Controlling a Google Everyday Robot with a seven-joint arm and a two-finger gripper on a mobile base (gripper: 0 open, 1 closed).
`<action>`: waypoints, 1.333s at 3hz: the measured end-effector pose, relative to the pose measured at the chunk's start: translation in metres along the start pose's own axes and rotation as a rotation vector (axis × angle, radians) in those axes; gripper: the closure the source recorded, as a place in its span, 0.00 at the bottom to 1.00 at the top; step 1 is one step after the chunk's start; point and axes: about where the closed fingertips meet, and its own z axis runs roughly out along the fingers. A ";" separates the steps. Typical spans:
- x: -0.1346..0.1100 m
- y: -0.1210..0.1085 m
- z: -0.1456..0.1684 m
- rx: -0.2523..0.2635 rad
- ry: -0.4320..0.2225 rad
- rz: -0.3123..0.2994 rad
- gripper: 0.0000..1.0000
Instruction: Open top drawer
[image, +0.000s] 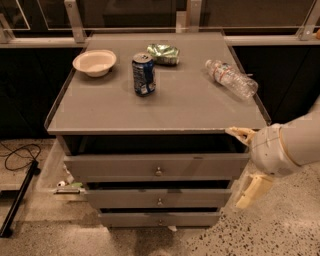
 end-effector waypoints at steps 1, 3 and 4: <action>0.028 0.000 0.063 -0.003 -0.052 0.021 0.00; 0.033 -0.017 0.076 0.017 -0.049 0.022 0.00; 0.052 -0.044 0.102 0.056 -0.047 0.021 0.00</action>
Offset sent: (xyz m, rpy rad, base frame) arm 0.0301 0.0055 -0.1026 0.0664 0.0343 -0.0201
